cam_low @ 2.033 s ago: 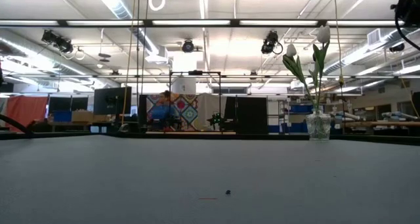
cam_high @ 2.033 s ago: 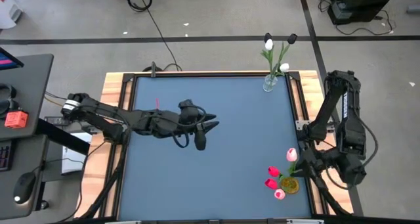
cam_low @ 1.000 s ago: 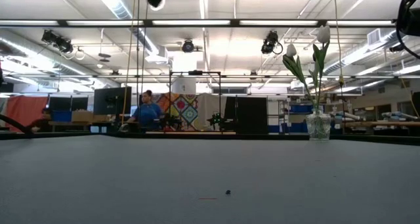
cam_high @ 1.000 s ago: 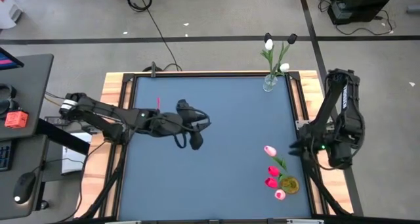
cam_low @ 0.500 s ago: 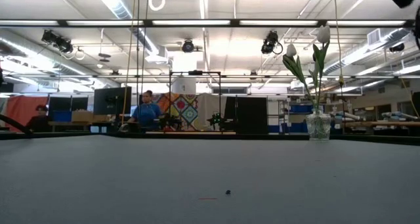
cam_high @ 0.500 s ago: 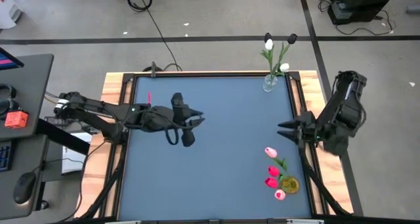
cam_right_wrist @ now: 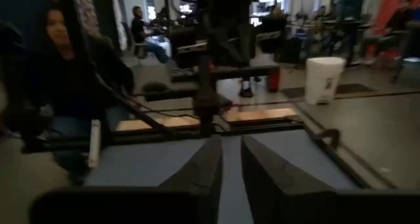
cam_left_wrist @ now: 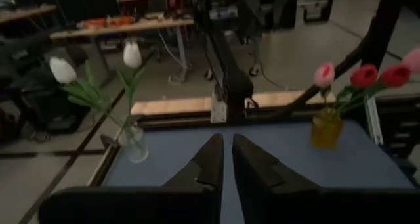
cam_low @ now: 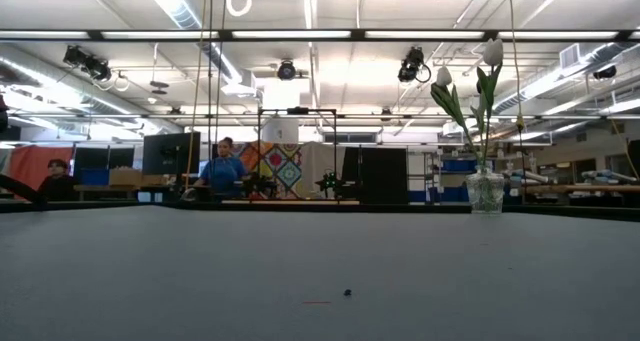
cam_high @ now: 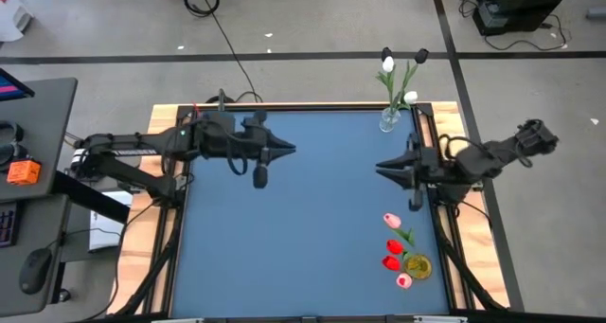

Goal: Sort flowers into vase by color
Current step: Return to Home Position

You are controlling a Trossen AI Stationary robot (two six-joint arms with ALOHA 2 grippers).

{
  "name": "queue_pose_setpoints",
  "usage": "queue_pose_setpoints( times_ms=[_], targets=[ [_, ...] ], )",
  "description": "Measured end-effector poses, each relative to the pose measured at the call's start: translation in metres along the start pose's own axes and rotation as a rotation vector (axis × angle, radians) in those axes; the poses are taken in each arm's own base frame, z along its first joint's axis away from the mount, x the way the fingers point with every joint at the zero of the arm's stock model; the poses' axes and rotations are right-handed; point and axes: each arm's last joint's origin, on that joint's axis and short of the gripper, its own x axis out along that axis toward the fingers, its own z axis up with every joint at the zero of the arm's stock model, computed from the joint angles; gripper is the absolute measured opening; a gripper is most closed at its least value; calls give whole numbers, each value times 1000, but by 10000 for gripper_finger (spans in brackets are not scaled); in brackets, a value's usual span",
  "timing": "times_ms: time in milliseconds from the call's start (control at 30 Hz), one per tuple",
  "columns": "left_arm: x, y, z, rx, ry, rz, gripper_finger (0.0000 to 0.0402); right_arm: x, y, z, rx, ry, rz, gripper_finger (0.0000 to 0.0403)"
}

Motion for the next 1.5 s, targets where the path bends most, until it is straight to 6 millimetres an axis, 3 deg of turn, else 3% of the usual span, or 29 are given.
queue_pose_setpoints(
  times_ms=[133, 300, 533, 767, 967, 1167, 1267, 1400, 1500],
  targets=[
    [-12, 7, 2, 16, 8, -8, 23, 27, -6, -3, 62, 19, 34, 15],
    [-27, 7, 5, 37, 16, -10, 12, 51, -21, 1, 92, -53, -14, 8],
    [-39, 6, -3, 55, 43, -15, 11, 56, -37, 2, 53, -44, 80, 4],
    [-57, -1, -64, -56, -167, 7, 11, 43, -41, 2, 9, -17, 127, 2],
    [-84, -4, -118, -120, -199, 46, 11, 34, -52, -20, 8, -46, 98, 1],
    [-102, -4, -143, -195, -228, 73, 11, 23, -68, -52, 55, -26, 58, 2],
    [-104, -5, -155, -206, -217, 105, 11, 22, -71, -65, 202, 39, 19, 9],
    [-100, -7, -175, -243, -197, 111, 10, 20, -72, -66, 189, 28, 31, 5],
    [-99, -11, -188, -254, -300, 102, 10, 17, -73, -68, 127, 17, 18, 3]
  ],
)
